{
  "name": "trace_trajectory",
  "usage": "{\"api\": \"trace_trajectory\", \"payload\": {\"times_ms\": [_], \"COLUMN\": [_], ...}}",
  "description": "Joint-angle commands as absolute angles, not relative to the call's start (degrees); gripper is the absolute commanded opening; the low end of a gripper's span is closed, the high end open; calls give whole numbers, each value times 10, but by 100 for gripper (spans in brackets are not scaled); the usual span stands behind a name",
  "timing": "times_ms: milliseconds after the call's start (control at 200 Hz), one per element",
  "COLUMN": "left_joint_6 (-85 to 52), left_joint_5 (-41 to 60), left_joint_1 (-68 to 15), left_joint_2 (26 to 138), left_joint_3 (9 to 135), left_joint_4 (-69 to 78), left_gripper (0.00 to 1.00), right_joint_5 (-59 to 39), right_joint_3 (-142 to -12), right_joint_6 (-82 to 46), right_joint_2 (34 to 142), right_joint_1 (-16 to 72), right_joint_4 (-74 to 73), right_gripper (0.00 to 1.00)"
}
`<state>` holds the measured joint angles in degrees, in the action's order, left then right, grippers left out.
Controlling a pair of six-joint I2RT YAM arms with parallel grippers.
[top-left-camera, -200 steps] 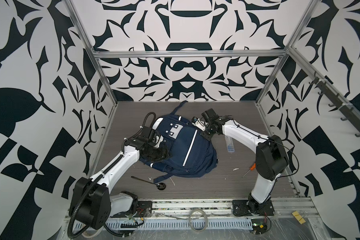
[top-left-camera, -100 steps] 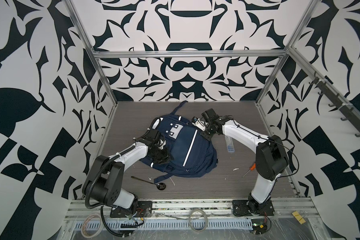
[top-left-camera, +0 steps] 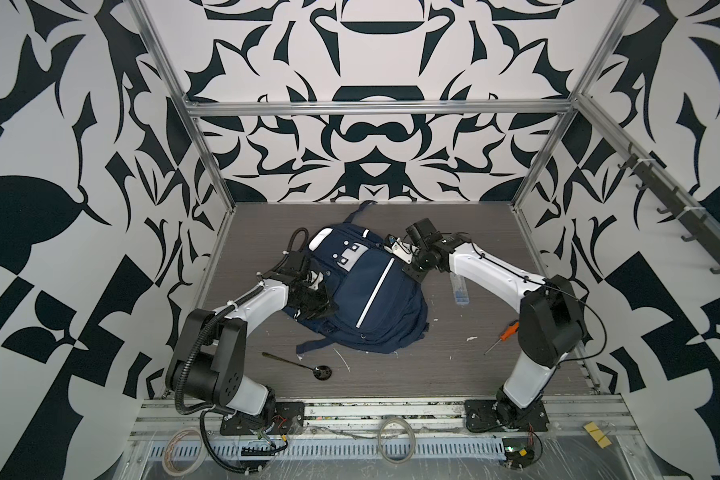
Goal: Pack the student bag
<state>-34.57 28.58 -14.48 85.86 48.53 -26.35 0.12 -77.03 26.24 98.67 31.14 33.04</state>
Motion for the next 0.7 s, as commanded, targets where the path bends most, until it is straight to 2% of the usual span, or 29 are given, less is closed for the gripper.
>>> {"api": "trace_trajectory", "payload": {"times_ms": [0,250,480,695], "left_joint_6": [-342,-335,-359,-365], "left_joint_5": [254,279,297,318], "left_joint_1": [-90,-56,-47,-32], "left_joint_2": [860,882,876,854], "left_joint_3": [520,554,553,550], "left_joint_4": [-224,-222,-204,-210], "left_gripper": [0,0,0,0], "right_joint_5": [-22,-40,37,104], "right_joint_3": [-747,-734,-712,-714], "right_joint_6": [279,296,356,373], "right_joint_2": [925,887,889,893], "right_joint_1": [314,339,411,422], "right_joint_4": [381,443,505,531], "right_gripper": [0,0,0,0]}}
